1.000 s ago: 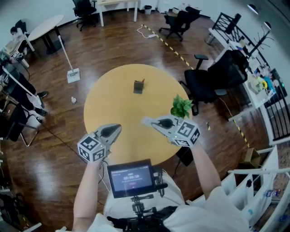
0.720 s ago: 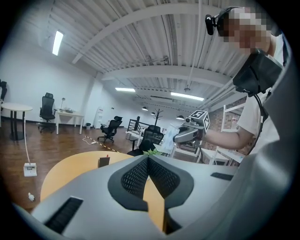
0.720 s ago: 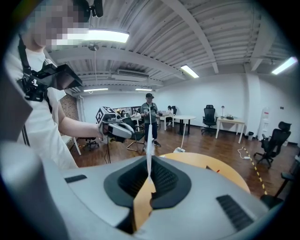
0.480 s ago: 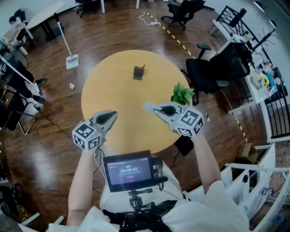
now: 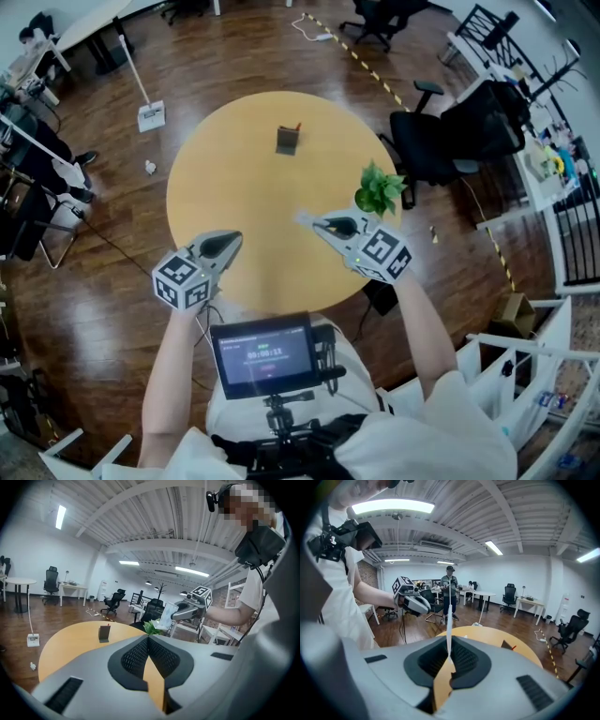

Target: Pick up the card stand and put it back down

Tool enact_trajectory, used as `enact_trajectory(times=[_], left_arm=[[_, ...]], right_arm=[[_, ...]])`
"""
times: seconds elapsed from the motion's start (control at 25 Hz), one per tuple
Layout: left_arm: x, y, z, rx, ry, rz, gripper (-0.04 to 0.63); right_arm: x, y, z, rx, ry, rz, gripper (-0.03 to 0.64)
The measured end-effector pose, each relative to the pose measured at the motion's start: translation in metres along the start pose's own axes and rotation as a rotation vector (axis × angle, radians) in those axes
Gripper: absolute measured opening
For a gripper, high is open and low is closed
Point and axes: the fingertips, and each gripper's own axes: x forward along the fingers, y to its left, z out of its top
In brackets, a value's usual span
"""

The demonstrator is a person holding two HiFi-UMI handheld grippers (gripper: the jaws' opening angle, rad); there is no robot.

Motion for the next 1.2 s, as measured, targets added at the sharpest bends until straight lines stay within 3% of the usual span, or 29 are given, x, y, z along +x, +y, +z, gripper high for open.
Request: enact_trajectory(times=[0.36, 0.56, 0.8, 1.2], left_arm=[[0.016, 0.009, -0.025, -0.019, 0.057, 0.042, -0.005], [0.02, 0.012, -0.039, -0.067, 0.048, 0.062, -0.005], [0.032, 0.025, -0.047, -0.072, 0.065, 0.091, -0.005], [0.049, 0.035, -0.084, -0.096, 0.136, 0.12, -0.005]], right_arm=[[0.019, -0.014, -0.034, 0.019, 0.027, 0.021, 0.028], [0.033, -0.022, -0.059, 0.036, 0.06, 0.038, 0.028], [0.047, -0.029, -0.083, 0.056, 0.095, 0.079, 0.028], [0.074, -0.034, -0.135, 0.084, 0.16, 0.132, 0.028]])
